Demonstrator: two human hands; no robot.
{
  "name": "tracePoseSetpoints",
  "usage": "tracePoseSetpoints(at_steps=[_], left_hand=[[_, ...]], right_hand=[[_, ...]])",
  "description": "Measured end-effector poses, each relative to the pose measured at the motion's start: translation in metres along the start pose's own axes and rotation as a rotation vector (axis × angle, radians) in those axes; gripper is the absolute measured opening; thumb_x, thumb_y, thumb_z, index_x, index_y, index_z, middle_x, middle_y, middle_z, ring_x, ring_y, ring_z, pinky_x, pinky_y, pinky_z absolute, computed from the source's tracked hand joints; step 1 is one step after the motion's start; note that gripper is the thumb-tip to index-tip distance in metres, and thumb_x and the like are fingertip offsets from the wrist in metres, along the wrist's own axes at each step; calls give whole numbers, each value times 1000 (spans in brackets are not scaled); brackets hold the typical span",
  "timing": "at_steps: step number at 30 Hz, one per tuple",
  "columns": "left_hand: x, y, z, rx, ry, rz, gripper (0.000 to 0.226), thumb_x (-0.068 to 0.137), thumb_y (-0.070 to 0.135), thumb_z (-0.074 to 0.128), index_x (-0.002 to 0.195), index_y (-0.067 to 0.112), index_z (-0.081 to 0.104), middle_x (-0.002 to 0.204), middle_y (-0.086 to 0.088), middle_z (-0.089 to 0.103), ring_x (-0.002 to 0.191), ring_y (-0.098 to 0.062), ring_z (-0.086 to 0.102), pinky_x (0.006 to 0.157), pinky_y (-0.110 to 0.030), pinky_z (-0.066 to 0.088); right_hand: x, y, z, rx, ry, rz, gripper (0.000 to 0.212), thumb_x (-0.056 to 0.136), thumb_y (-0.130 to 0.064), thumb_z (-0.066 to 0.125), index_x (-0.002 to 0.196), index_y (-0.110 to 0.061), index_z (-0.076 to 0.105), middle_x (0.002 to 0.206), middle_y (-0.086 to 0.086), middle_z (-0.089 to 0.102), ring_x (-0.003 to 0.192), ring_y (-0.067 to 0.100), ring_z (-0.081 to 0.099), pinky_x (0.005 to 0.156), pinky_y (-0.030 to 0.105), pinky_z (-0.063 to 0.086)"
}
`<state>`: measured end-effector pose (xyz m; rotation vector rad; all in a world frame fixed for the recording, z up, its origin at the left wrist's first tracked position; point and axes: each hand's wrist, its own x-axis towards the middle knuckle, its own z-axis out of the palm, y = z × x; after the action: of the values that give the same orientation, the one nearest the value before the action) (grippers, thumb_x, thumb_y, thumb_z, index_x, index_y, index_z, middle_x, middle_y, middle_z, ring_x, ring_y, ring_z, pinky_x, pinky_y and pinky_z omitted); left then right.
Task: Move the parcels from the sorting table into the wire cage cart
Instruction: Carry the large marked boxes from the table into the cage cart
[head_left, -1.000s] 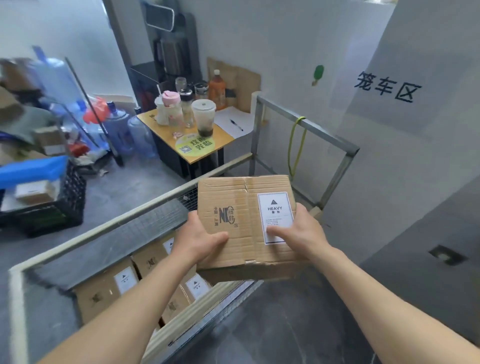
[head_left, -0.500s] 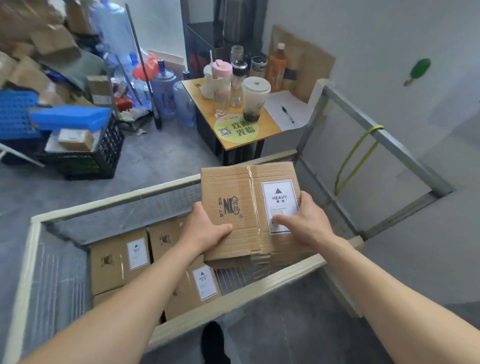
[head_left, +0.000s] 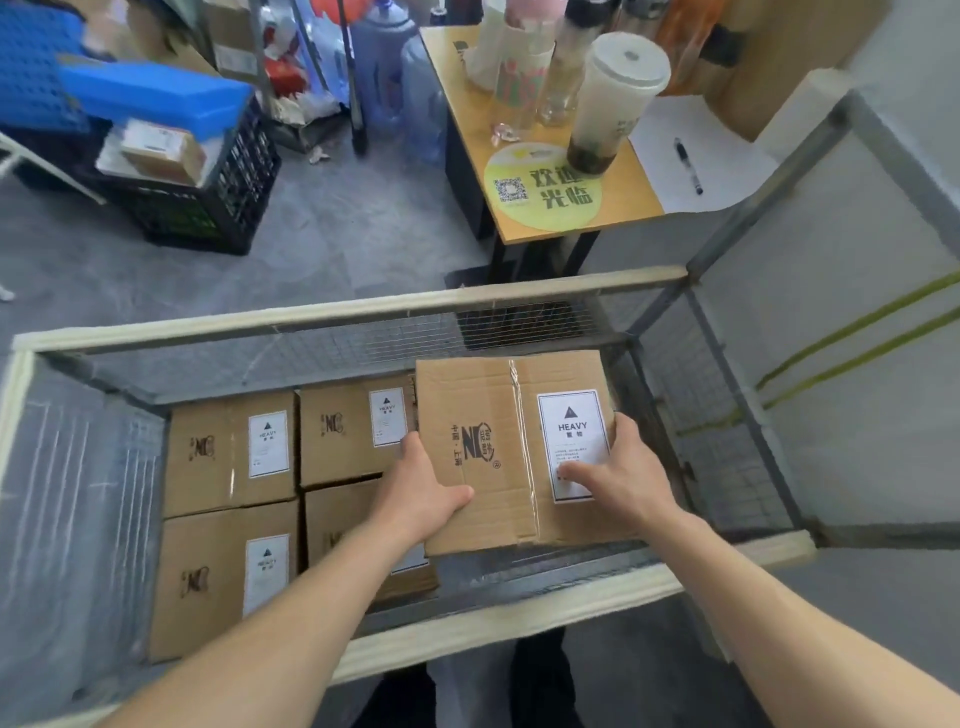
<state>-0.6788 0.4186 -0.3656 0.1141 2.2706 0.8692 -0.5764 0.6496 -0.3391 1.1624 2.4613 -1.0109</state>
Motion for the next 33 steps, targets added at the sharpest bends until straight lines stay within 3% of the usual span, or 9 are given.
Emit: tracePoseSetpoints(at_steps=[5, 9, 16, 20, 27, 33], left_hand=[[27, -32, 48, -9, 24, -132, 70, 76, 32, 86, 124, 24, 35, 117, 4, 63, 99, -18, 61, 79, -32, 52], [43, -56, 78, -38, 16, -203, 67, 77, 30, 85, 115, 31, 30, 115, 6, 63, 94, -14, 61, 73, -27, 49], [64, -82, 108, -28, -12, -272, 62, 79, 29, 82, 116, 27, 33, 111, 6, 63, 95, -17, 63, 78, -35, 57], [74, -91, 119, -49, -40, -290, 62, 81, 27, 80, 125, 23, 37, 110, 7, 62, 93, -13, 62, 65, -23, 49], [95, -97, 140, -38, -88, -310, 63, 81, 27, 80, 125, 21, 36, 111, 6, 60, 93, -14, 59, 61, -19, 43], [101, -106, 163, 1, -102, -340, 56, 84, 22, 79, 116, 20, 33, 112, 0, 62, 98, -20, 64, 83, -37, 58]], right_hand=[[45, 36, 42, -29, -90, 15, 83, 68, -41, 83, 134, -19, 37, 116, -3, 62, 103, 28, 63, 83, 41, 48], [68, 62, 71, -31, -167, 35, 76, 68, -39, 83, 128, -23, 38, 115, -4, 63, 98, 25, 62, 81, 41, 48], [100, 89, 104, -76, -253, 47, 74, 70, -39, 84, 126, -23, 38, 112, -6, 60, 101, 27, 64, 83, 41, 50], [110, 102, 117, -83, -280, 73, 78, 71, -37, 84, 130, -22, 36, 111, -7, 60, 94, 24, 61, 80, 39, 48], [130, 124, 129, -92, -296, 97, 80, 72, -34, 86, 132, -22, 34, 110, -8, 57, 92, 21, 59, 76, 38, 48], [144, 140, 138, -146, -298, 101, 81, 73, -29, 85, 134, -17, 34, 108, -4, 60, 97, 28, 64, 81, 41, 51]])
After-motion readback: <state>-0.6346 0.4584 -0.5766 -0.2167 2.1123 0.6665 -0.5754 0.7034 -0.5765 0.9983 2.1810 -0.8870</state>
